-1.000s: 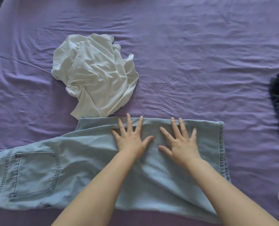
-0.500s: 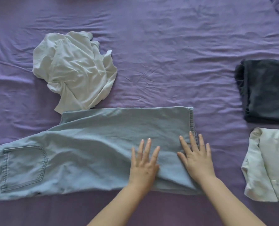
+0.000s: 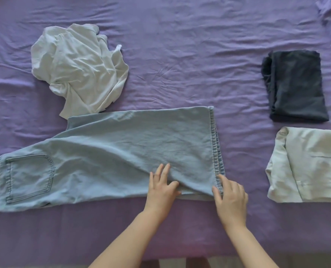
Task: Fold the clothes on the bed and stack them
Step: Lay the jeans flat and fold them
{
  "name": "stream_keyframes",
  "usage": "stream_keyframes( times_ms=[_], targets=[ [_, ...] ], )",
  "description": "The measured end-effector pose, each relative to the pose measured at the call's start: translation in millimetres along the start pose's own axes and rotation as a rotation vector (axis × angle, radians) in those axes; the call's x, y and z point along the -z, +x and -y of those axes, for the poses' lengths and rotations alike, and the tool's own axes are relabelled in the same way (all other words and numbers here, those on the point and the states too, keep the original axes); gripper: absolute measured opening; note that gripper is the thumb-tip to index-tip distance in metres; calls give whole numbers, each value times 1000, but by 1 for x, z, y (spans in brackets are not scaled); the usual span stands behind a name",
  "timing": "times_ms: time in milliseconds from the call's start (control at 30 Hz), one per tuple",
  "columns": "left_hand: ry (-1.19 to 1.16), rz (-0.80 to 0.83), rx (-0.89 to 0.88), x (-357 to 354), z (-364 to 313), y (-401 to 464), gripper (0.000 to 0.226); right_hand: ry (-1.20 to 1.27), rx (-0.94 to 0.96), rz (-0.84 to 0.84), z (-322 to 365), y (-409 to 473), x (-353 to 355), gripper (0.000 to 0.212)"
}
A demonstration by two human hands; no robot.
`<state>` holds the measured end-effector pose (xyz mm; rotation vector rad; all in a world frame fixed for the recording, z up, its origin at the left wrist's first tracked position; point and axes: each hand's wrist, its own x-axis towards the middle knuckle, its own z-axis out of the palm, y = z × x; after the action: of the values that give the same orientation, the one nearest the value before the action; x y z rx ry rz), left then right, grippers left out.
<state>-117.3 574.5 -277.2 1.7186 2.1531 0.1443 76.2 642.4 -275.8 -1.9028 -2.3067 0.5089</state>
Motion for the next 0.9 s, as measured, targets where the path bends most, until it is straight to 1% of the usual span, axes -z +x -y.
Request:
stream_keyframes(
  times_ms=[67, 133, 233, 367, 533, 600, 667, 733, 800, 900],
  targets=[
    [-8, 11, 6, 0, 0, -2, 37, 6, -47, 8, -3, -1, 1, 36],
    [-6, 7, 7, -3, 0, -2, 39, 9, -31, 0, -6, 2, 2, 28],
    [-10, 5, 19, -2, -1, -1, 43, -4, -5, -14, -11, 7, 3, 22],
    [-22, -41, -48, 1, -3, -15, 37, 2, -65, -23, -9, 11, 8, 18],
    [-31, -88, -110, 1, 1, -32, 30, -26, -61, -87, -1, 12, 13, 20],
    [-21, -36, -148, 0, 4, -32, 29, -58, -49, -89, -3, 10, 11, 18],
    [8, 62, -192, -2, 7, -30, 27, -140, 36, -78, -7, 5, 8, 17],
    [60, 181, -206, 1, 9, -27, 30, -236, 125, -25, -11, 1, 5, 25],
    [114, 278, -168, 5, 7, -25, 37, -265, 163, 12, -12, 1, 5, 31],
    [194, 361, -88, 12, 4, -26, 42, -205, 178, -5, -10, 2, 8, 28]
  ],
)
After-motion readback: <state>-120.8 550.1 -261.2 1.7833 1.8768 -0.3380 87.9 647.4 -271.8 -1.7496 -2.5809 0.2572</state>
